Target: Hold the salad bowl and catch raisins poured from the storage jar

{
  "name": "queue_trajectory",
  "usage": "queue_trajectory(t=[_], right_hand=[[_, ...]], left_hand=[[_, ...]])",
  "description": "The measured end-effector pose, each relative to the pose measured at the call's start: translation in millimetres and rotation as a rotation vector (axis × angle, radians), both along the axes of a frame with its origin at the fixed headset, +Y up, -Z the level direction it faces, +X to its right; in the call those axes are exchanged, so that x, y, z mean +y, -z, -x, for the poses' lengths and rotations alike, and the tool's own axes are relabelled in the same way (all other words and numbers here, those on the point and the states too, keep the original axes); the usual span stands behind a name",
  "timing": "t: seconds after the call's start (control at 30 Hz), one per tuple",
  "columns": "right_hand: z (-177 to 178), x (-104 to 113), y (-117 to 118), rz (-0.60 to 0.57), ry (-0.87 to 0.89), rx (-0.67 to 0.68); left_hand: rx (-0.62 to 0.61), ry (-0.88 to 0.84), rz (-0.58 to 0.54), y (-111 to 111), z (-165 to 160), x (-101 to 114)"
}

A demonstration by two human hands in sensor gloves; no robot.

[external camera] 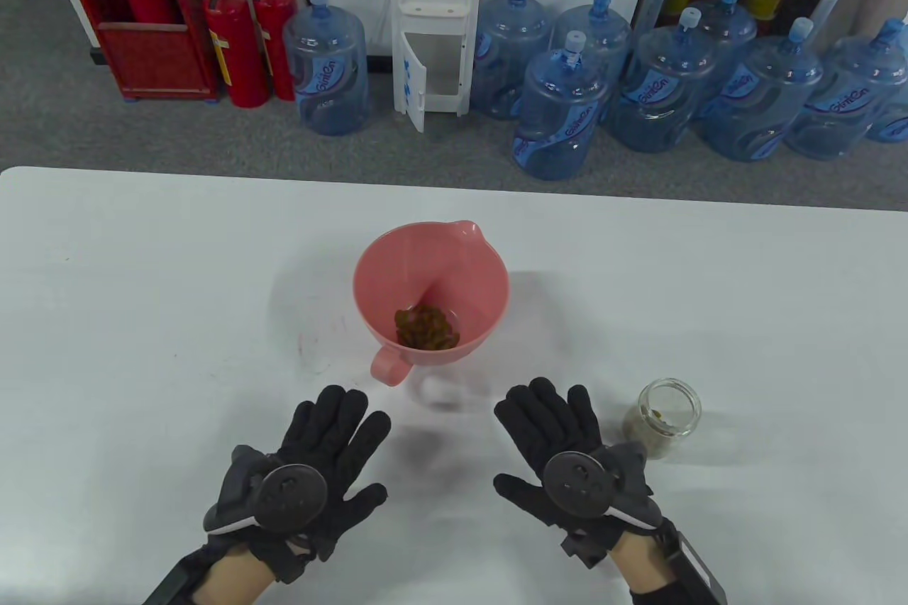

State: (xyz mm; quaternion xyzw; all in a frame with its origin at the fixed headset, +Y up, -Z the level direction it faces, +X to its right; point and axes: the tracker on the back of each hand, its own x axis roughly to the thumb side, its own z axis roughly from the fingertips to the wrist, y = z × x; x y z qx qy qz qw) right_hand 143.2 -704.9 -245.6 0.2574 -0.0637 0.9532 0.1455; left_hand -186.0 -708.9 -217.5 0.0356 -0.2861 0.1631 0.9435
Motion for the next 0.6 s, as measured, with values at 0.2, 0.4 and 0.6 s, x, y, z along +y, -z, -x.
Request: queue_trajectory(t=[0.2, 0.4, 0.6], right_hand=[[-0.9, -3.0, 2.6, 0.016, 0.003, -0.003], [-1.3, -3.7, 3.2, 0.019, 0.000, 0.001], [-0.6, -4.4, 2.7, 0.020, -0.001, 0.009]], left_hand=[[0.003, -0.002, 0.000, 0.7, 1.4, 0.0], [-0.002, -0.020, 0.005, 1.1, 1.8, -0.9], [-0.008, -0.030, 0.005, 0.9, 2.5, -1.1]])
